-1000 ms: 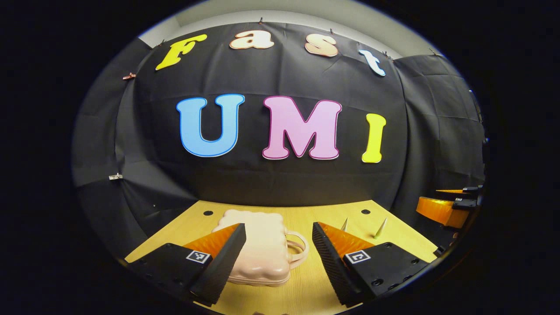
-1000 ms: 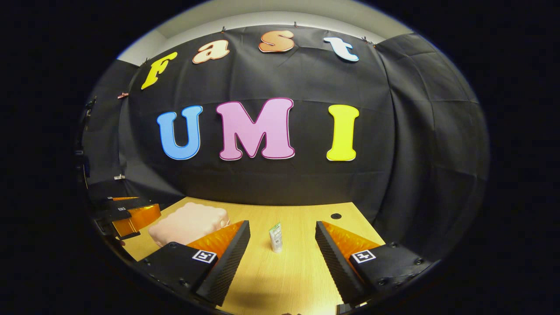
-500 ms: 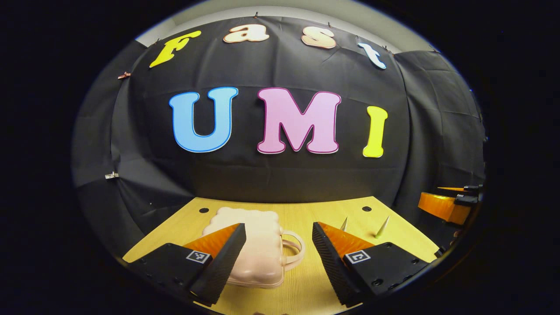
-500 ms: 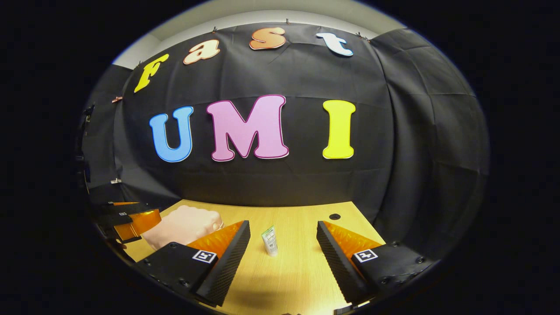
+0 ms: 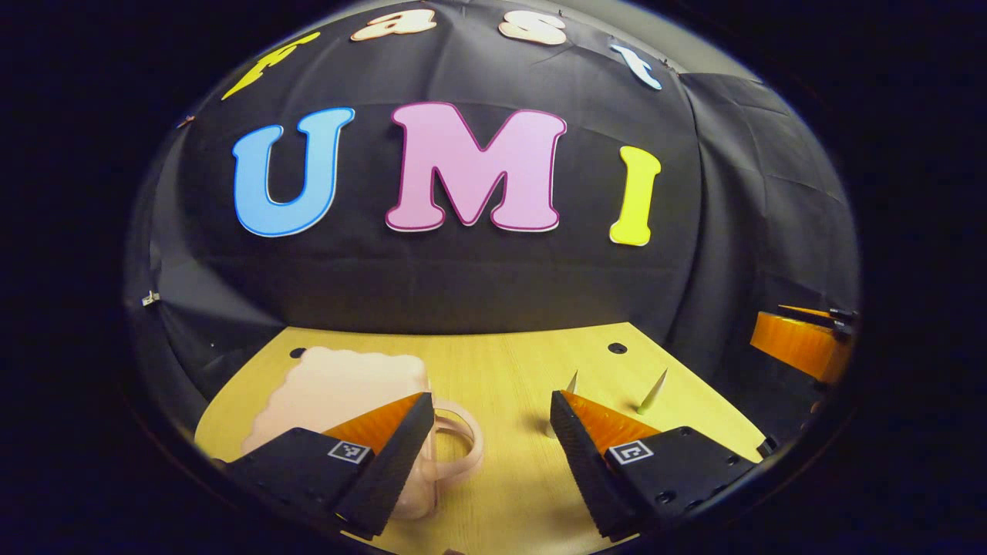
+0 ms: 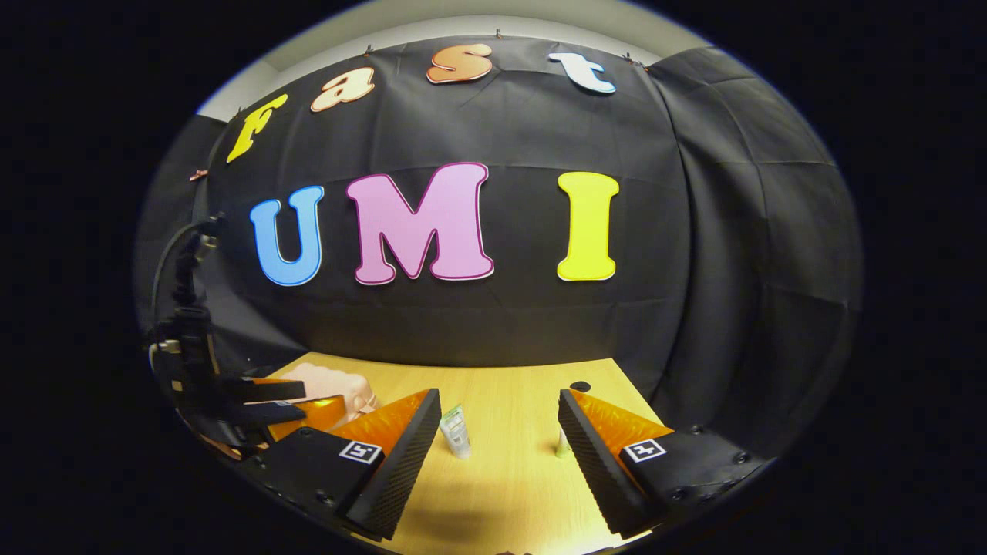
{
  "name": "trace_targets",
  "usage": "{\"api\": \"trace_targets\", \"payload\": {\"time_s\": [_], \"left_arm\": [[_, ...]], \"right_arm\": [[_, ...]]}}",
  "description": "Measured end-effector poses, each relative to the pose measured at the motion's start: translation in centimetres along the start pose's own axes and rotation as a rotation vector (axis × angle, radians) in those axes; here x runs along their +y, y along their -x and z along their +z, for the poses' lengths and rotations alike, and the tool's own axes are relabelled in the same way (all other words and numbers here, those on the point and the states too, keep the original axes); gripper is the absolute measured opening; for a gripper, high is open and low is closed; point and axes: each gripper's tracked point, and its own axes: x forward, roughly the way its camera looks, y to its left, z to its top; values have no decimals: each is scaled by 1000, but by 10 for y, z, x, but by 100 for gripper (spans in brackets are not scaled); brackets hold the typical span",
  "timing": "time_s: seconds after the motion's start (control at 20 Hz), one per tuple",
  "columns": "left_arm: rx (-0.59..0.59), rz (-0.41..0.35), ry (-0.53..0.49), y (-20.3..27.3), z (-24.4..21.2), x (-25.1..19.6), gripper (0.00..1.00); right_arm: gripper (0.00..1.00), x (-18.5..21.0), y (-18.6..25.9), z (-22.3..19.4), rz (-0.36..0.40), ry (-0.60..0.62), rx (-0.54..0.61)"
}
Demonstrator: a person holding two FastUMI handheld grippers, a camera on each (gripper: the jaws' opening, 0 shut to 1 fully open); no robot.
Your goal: First open the suitcase, pack the skin care products into it, and then close the suitcase.
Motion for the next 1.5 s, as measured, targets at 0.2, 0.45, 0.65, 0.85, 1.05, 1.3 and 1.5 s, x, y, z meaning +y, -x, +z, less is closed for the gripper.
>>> {"api": "trace_targets", "payload": {"time_s": [0.2,0.45,0.65,0.85,1.05,1.3,1.5], "left_arm": [[147,27,-31,-59,-49,1,96],[305,99,-47,-109,-100,11,89],[389,179,-42,-126,-129,25,74],[379,209,-18,-126,-123,34,22],[376,200,36,-113,-85,33,14],[319,143,63,-72,0,64,12],[263,130,69,-22,67,130,12]], "right_arm": [[97,-6,-3,-31,15,-4,70],[97,-12,2,-65,27,-58,156],[97,-23,-5,-62,19,-73,141],[97,-30,-17,-60,7,-79,136],[97,-20,-25,-62,39,-63,136],[97,11,-29,-60,112,-60,133],[98,40,-29,-63,179,-73,147]]}}
